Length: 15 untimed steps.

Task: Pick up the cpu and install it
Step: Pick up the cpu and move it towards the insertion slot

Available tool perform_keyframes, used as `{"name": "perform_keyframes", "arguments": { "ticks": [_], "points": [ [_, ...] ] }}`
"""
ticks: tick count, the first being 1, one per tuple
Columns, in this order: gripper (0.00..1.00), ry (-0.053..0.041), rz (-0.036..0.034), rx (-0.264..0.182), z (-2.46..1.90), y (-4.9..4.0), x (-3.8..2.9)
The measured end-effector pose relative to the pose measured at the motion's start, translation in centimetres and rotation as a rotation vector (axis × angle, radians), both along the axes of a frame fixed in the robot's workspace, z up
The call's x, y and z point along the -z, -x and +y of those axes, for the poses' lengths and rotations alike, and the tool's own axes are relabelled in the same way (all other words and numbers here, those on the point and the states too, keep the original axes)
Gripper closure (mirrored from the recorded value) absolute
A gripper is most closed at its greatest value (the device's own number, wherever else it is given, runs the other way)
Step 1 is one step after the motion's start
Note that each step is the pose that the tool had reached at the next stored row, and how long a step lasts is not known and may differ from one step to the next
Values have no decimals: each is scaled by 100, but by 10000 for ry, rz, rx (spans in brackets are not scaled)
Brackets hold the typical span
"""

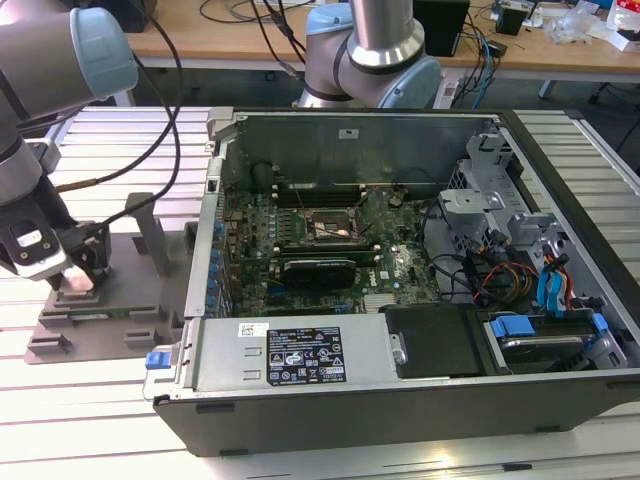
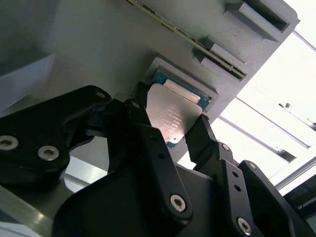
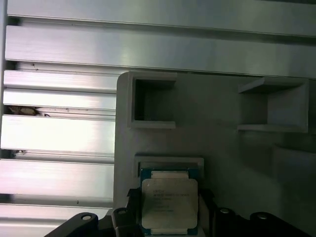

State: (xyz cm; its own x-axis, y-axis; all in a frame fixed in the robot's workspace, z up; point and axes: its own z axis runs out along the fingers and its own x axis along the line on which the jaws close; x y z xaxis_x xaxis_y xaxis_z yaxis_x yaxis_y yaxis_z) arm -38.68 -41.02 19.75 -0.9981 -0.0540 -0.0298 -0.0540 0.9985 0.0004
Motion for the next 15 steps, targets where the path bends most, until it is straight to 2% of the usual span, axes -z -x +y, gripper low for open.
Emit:
{"name": "perform_keyframes", "arguments": {
  "ticks": [4,15],
  "points": [
    [45,1,1,0,0,0,-38],
    [45,1,1,0,0,0,-88]
  ]
}}
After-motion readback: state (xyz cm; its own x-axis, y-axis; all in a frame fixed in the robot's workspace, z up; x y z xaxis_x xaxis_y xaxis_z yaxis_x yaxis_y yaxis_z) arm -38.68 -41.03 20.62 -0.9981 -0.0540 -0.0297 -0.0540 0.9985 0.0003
